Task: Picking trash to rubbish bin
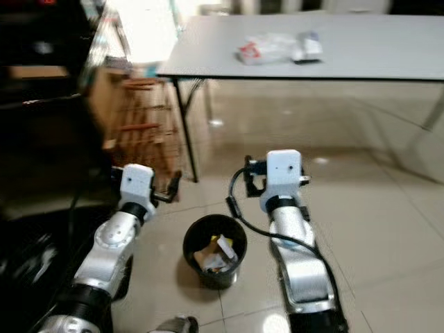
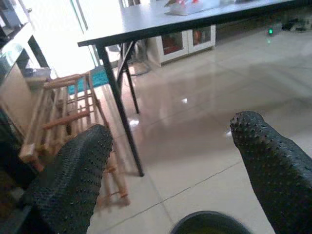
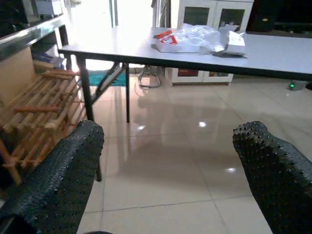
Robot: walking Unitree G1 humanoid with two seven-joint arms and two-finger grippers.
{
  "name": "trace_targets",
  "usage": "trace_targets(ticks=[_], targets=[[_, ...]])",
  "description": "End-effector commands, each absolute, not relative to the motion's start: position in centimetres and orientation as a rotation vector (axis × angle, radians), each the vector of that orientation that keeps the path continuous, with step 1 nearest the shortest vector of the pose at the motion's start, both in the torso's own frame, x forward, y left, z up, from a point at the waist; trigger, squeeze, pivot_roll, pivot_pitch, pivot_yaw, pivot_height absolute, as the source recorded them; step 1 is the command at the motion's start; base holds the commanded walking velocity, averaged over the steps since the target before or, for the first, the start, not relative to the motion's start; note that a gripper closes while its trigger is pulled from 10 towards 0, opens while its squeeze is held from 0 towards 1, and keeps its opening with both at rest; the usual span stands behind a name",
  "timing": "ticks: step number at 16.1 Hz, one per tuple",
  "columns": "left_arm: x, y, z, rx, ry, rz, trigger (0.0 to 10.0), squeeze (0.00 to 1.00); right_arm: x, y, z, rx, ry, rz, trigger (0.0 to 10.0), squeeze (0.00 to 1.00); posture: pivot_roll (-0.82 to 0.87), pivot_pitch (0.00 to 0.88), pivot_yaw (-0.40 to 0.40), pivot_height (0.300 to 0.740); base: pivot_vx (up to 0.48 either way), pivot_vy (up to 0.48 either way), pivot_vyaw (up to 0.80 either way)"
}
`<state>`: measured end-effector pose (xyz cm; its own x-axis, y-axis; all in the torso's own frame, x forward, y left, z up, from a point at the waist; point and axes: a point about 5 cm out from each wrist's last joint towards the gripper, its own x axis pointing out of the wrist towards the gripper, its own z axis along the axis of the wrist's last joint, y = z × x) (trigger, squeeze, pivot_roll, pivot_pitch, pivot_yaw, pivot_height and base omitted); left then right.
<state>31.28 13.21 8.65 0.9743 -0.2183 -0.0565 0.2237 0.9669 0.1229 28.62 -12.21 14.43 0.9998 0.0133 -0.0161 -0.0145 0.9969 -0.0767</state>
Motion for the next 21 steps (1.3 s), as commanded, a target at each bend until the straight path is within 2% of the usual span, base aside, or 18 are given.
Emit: trace_targets(ticks=[1, 21], targets=[[31.42, 13.14, 8.64, 0.131, 0.046, -0.232, 10.0, 0.0, 28.71, -12.25, 14.55, -0.065, 0.009, 0.008, 10.0, 0.0, -0.02, 0.074, 0.049, 0.74, 0.0, -0.48, 0.63], [31.64, 12.9, 8.45, 0.133, 0.045, -0.238, 10.0, 0.0, 29.1, -11.72, 14.63, -0.07, 0.005, 0.036, 10.0, 0.0, -0.02, 0.062, 0.047, 0.74, 0.0, -0.48, 0.0]])
